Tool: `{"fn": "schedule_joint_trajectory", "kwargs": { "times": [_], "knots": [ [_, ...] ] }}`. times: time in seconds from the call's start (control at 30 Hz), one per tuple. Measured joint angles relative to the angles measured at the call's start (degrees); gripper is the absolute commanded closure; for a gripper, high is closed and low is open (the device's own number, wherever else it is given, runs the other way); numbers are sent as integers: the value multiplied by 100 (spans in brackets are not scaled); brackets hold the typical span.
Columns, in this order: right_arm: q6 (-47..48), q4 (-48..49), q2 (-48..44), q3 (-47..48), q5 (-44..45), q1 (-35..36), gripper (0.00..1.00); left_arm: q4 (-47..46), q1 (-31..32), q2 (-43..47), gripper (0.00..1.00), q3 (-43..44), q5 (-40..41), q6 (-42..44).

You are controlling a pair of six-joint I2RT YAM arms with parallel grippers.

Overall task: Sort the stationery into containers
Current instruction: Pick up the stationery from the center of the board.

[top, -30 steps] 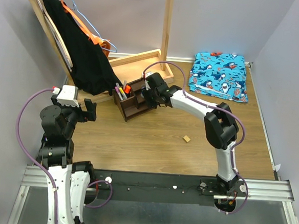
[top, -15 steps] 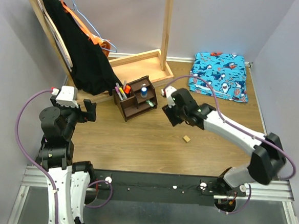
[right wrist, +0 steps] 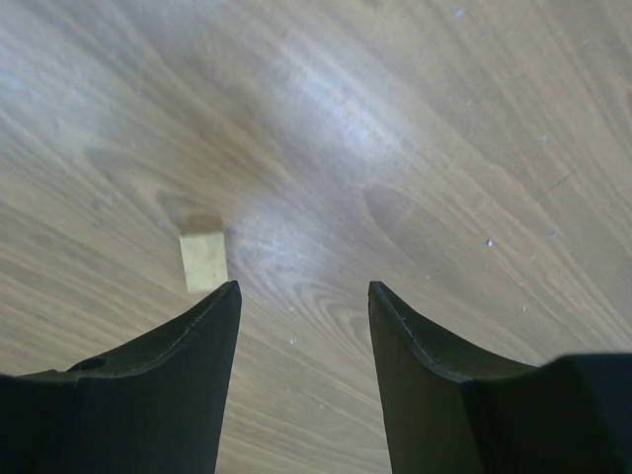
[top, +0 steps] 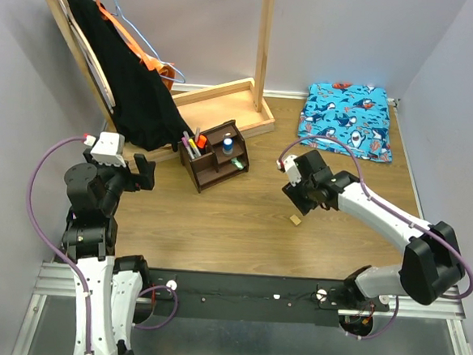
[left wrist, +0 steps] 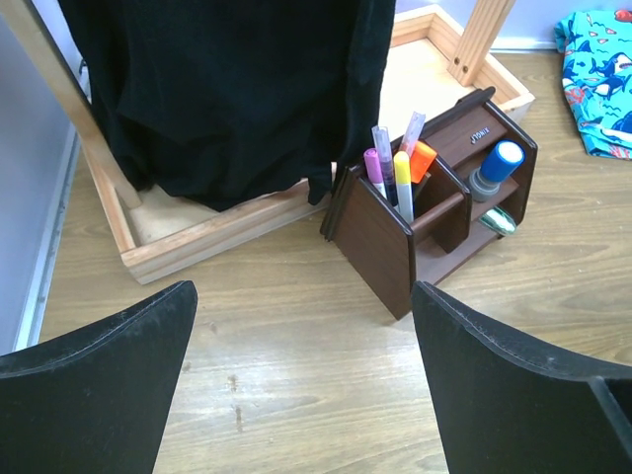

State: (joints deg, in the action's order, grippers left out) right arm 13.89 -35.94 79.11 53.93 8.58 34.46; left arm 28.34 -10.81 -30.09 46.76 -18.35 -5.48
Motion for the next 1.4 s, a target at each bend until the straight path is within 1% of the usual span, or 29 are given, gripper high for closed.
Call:
{"fn": "schedule_joint_trajectory", "kwargs": {
  "times": [0.2,0.47,0.73,0.93,1.13,1.4],
  "knots": [
    [367,-273,81,-61,-363,-28,38,-7,0,-55,1,0,-35,-15],
    [518,-358,629,-61,-988,-28,39,-39,0,-85,1,0,-35,-17],
    [352,-249,857,-61,-1147,-28,41,-39,0,-201,1,4,-33,9],
    [304,-225,1082,-61,-1220,-28,50,-50,0,-269,1,4,-33,9],
    [286,-227,1198,-63,-1311,-28,52,-129,0,-334,1,4,-33,9],
    [286,-227,1220,-63,-1392,-28,54,-170,0,-396,1,4,-33,9]
  ]
}}
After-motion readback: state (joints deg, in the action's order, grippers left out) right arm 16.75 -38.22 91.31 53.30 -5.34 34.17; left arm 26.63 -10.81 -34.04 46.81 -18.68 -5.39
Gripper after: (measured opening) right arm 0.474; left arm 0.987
